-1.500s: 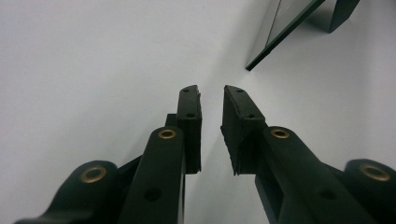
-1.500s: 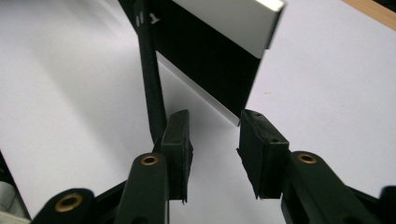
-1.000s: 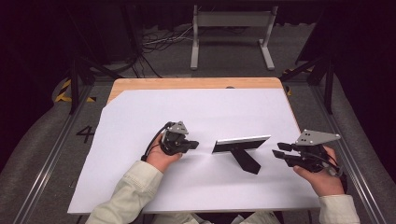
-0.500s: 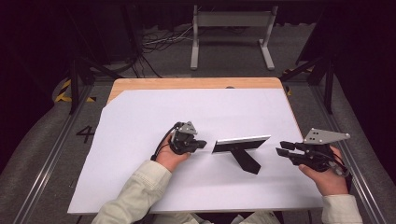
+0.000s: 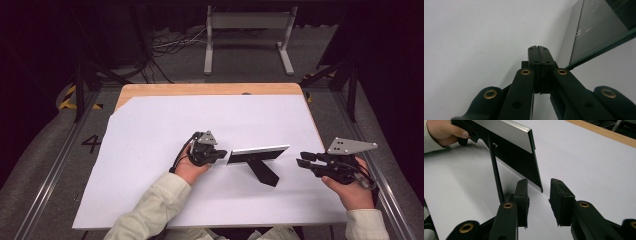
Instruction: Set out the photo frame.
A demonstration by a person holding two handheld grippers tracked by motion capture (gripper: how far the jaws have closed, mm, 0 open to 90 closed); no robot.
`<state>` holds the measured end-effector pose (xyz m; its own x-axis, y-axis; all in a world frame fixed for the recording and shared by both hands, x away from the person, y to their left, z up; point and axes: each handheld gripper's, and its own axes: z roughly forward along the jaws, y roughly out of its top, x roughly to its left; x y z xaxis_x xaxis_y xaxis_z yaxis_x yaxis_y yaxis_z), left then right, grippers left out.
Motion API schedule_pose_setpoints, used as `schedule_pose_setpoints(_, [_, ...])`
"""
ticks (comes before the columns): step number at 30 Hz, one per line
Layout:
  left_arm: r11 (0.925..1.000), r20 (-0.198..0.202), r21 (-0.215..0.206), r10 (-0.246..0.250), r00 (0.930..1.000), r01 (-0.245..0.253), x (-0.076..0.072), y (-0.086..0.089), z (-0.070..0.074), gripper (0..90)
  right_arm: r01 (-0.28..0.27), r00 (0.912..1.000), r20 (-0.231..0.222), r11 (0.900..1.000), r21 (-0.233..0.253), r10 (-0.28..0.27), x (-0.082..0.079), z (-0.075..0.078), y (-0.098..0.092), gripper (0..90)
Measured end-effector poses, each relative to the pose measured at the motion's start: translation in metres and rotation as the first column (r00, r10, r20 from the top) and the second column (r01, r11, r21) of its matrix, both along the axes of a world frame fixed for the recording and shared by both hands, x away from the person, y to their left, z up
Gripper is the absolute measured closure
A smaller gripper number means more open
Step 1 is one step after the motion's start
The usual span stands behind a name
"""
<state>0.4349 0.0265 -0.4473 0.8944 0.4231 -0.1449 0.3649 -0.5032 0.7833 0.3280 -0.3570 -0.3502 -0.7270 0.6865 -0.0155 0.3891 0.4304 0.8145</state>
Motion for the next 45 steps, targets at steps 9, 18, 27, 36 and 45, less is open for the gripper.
schedule_pose_setpoints(9, [0.9997,-0.011,0.010,-0.021,0.9997,0.021,-0.002,-0.006,-0.004,90.0,-0.014,0.9999,0.001,1.000,0.012,0.014,-0.001,0.003,0.001,67.4])
schedule_pose_setpoints(18, [0.9977,-0.013,0.037,-0.057,0.9983,0.057,-0.005,-0.011,-0.005,90.0,-0.026,0.9996,-0.004,0.999,0.022,0.027,-0.003,0.006,0.000,67.2])
schedule_pose_setpoints(27, [0.9948,-0.026,0.044,-0.091,0.9955,0.092,-0.005,-0.011,-0.005,90.0,-0.029,0.9996,0.003,0.999,0.022,0.029,-0.005,0.009,0.001,67.1])
schedule_pose_setpoints(36, [0.9763,-0.022,0.098,-0.191,0.9813,0.193,-0.010,-0.015,0.000,90.0,-0.036,0.9994,0.001,0.999,0.023,0.036,-0.006,0.011,0.000,68.2])
schedule_pose_setpoints(45, [0.9406,-0.011,0.177,-0.293,0.9562,0.290,-0.022,-0.025,0.003,90.0,-0.043,0.9989,-0.018,0.999,0.021,0.044,-0.008,0.015,-0.001,69.4])
